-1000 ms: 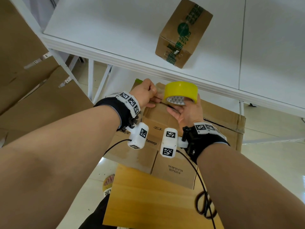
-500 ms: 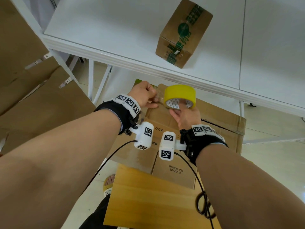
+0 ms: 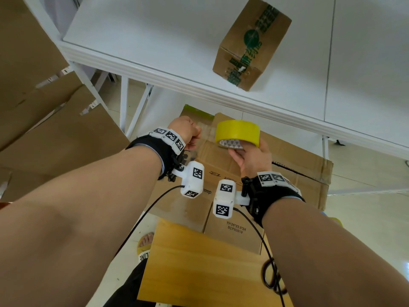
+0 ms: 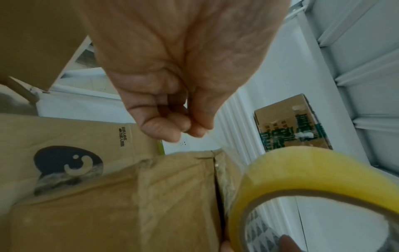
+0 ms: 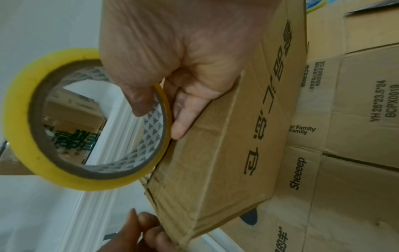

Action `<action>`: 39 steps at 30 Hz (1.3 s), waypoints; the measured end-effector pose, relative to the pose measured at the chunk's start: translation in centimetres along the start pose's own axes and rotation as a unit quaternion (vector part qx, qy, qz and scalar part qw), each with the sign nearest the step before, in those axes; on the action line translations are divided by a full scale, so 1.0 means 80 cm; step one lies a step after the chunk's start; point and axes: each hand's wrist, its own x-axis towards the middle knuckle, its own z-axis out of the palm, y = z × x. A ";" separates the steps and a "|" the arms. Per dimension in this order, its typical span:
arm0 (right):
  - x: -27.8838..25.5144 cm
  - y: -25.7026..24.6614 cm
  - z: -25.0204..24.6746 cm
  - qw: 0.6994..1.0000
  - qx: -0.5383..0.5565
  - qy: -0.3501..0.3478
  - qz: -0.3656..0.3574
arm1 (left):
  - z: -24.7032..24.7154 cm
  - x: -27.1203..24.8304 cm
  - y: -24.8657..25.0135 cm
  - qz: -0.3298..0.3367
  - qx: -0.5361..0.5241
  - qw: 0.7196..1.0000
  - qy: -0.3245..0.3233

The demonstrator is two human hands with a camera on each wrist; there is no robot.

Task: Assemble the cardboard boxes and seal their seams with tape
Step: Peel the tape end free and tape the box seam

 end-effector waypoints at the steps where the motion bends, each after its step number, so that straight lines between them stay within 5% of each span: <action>1: 0.000 0.000 0.000 1.000 -0.001 0.002 -0.001 | 0.002 0.004 -0.002 -0.007 -0.004 1.000 0.001; 17: 0.009 0.000 -0.003 1.000 -0.005 -0.008 0.002 | 0.004 0.028 -0.035 -0.003 -0.115 0.993 0.000; 29: 0.011 -0.002 -0.004 1.000 -0.004 -0.027 0.006 | 0.018 0.034 -0.045 -0.019 0.003 0.999 -0.039; 35: 0.009 0.000 -0.006 0.999 -0.003 -0.029 0.015 | 0.018 0.029 -0.059 -0.094 0.015 0.995 -0.020; 39: 0.009 -0.001 -0.006 0.999 0.001 -0.036 0.014 | 0.018 0.038 -0.066 0.015 0.042 0.998 0.033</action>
